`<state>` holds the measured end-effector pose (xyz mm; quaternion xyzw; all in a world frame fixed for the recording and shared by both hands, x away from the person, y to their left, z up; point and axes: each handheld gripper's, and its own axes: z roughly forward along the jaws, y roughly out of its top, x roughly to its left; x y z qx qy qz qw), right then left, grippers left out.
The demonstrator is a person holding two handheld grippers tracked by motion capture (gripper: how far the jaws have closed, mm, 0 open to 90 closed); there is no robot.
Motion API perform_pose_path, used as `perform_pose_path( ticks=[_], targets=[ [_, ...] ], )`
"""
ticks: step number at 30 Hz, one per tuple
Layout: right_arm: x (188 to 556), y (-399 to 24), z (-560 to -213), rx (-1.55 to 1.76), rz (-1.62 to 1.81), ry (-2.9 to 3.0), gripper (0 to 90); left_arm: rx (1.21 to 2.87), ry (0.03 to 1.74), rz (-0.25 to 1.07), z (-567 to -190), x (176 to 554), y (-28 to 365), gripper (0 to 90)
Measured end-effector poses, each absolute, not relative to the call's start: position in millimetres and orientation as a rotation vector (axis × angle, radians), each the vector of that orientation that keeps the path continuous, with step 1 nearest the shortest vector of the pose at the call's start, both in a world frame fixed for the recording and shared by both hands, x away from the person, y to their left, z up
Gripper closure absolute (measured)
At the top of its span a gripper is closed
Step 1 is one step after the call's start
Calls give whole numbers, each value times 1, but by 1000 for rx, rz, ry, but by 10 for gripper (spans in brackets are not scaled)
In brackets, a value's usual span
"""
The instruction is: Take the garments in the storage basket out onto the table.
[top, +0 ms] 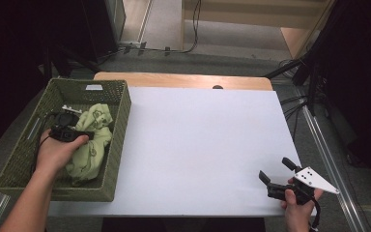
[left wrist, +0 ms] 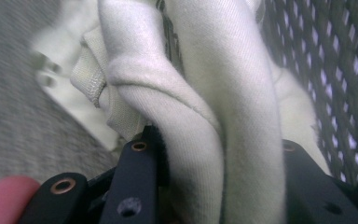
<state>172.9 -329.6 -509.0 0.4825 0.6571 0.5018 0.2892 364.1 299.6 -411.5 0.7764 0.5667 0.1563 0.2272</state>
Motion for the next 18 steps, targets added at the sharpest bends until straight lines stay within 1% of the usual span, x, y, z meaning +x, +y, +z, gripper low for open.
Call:
perform_pose_path(
  ticks=[3,9,12,14,17,18],
  targets=[
    [173,-330,-509,1285,1339,1754,0,2060,1545,546,-397,362,303,669],
    [172,-330,-509,1293,1338,1750,0,1825,1471,855,-373,357,301,658],
    [173,-329,-509,1284,1339,1754,0,1779,1461,956,-370,360,298,649],
    [173,-329,-509,1280,1336,1757,0,1798,1480,951,-374,365,297,641],
    [173,-329,-510,1287,1335,1757,0,1885,1523,861,-391,373,295,629],
    [173,-329,-510,1287,1336,1757,0,1919,1539,811,-397,375,295,607]
  ],
)
